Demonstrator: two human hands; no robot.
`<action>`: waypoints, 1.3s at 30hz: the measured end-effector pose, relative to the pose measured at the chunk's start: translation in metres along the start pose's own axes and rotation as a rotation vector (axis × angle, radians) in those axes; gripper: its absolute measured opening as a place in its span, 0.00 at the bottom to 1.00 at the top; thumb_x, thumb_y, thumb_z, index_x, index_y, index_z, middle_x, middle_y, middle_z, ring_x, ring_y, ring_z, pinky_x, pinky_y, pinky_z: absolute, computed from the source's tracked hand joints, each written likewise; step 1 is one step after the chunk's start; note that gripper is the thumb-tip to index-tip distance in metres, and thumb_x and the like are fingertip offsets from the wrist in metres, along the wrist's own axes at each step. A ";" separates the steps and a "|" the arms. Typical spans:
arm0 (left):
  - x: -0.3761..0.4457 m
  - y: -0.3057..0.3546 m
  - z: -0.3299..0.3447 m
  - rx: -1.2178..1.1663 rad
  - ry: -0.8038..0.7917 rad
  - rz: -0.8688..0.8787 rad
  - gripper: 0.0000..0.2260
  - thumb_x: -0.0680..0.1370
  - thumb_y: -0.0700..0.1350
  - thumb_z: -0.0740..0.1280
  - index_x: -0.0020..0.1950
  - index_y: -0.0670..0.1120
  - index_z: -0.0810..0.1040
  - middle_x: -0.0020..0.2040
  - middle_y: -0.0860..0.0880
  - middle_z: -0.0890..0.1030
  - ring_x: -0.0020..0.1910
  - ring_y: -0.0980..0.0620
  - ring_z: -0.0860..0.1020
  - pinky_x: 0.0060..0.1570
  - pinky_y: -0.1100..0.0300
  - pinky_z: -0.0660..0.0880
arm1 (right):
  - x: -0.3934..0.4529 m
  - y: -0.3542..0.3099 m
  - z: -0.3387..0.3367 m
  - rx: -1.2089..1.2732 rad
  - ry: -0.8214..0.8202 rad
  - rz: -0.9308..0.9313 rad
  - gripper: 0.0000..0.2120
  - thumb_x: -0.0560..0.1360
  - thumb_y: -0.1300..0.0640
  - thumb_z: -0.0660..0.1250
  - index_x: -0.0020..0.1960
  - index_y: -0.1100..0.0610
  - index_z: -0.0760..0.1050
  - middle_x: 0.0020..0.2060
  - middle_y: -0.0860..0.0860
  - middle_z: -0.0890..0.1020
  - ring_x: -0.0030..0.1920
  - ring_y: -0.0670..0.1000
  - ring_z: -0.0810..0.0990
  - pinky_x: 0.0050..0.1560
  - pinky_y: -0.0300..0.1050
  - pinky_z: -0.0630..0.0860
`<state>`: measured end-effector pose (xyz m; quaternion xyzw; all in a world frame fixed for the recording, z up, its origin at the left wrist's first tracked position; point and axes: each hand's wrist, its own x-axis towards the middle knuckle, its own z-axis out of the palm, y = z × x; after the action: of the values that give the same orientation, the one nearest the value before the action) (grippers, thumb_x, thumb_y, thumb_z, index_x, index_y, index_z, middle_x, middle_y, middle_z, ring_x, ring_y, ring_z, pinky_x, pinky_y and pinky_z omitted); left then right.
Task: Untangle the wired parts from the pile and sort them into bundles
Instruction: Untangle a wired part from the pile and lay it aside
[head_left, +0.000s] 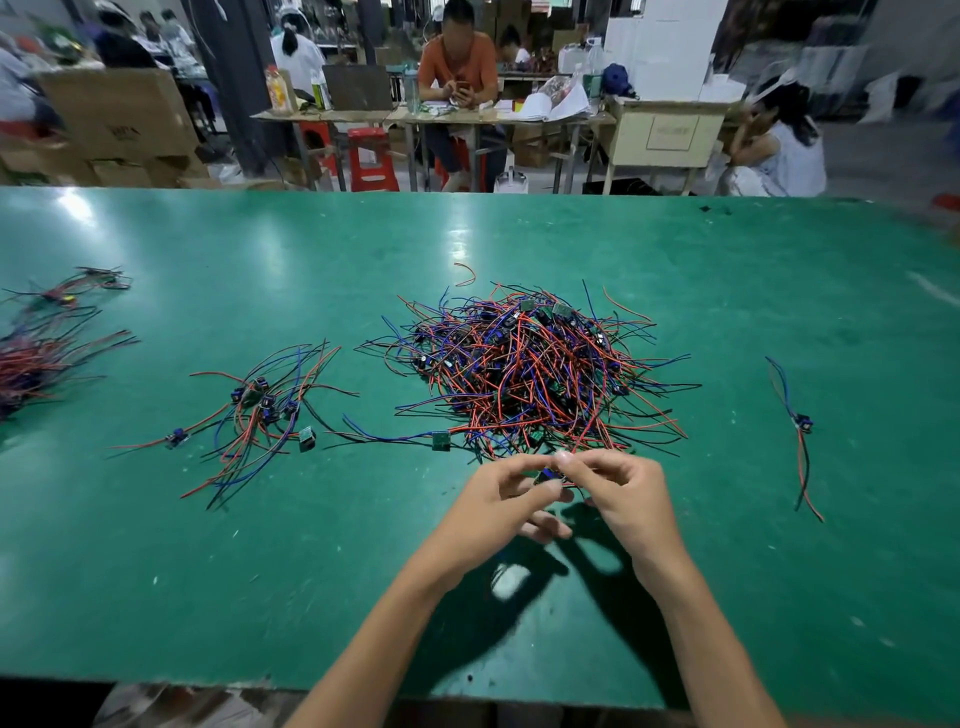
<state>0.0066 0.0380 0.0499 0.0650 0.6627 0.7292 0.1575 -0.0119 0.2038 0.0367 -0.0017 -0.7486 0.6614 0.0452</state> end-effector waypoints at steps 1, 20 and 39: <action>0.001 0.000 0.002 0.017 0.034 -0.007 0.12 0.82 0.42 0.66 0.65 0.43 0.78 0.49 0.43 0.85 0.35 0.47 0.83 0.37 0.59 0.80 | 0.000 0.001 0.001 -0.020 0.002 -0.022 0.06 0.73 0.46 0.76 0.42 0.48 0.87 0.36 0.51 0.86 0.36 0.49 0.78 0.41 0.49 0.74; 0.009 -0.012 0.022 0.086 0.398 0.103 0.03 0.79 0.36 0.69 0.47 0.40 0.81 0.36 0.55 0.82 0.33 0.64 0.77 0.35 0.70 0.72 | -0.009 -0.011 0.062 0.286 0.272 0.168 0.13 0.80 0.64 0.65 0.44 0.55 0.85 0.41 0.49 0.88 0.44 0.50 0.85 0.46 0.47 0.81; -0.017 0.016 0.012 0.068 0.142 -0.109 0.14 0.82 0.41 0.62 0.37 0.49 0.68 0.26 0.54 0.69 0.20 0.58 0.58 0.20 0.68 0.53 | 0.034 -0.051 0.027 0.519 0.153 0.393 0.11 0.82 0.55 0.61 0.46 0.52 0.81 0.39 0.46 0.85 0.32 0.44 0.76 0.32 0.40 0.70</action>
<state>0.0244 0.0428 0.0695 -0.0176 0.6992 0.6994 0.1473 -0.0446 0.1723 0.0864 -0.1842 -0.5349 0.8241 -0.0282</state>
